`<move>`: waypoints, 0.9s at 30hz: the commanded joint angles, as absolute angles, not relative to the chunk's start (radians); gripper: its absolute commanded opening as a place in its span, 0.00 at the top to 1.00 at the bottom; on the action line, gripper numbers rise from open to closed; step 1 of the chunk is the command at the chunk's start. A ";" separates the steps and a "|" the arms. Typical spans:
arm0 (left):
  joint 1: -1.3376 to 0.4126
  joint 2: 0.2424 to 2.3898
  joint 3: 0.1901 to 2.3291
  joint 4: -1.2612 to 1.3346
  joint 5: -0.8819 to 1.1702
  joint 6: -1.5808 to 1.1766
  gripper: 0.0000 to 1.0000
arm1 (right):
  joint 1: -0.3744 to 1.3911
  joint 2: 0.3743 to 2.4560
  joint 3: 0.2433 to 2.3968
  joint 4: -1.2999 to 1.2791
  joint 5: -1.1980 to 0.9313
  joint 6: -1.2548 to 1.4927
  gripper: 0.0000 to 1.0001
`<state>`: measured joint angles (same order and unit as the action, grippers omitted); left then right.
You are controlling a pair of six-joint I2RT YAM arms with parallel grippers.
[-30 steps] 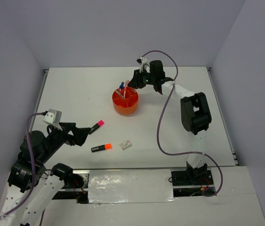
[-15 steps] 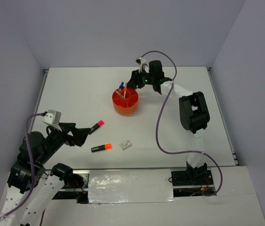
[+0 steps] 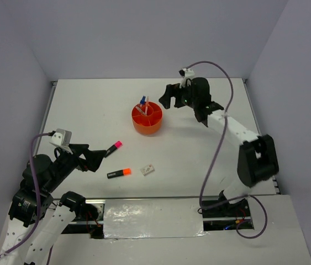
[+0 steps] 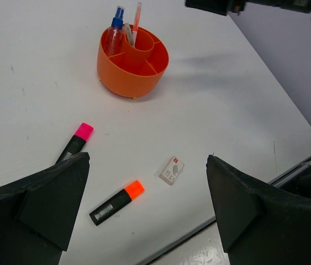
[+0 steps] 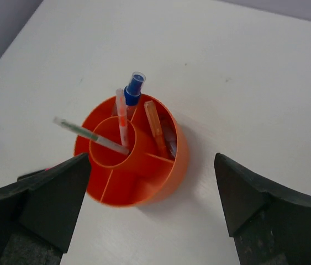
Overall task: Sort the stationery into containers
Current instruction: Place the stationery in the storage box, then pick up the stationery from the center of the board.
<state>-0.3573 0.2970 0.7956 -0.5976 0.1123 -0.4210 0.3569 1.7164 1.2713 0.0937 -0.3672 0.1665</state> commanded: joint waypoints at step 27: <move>-0.360 0.299 0.798 -0.554 0.081 -0.422 0.01 | 1.153 1.589 0.929 -0.208 0.389 0.492 0.00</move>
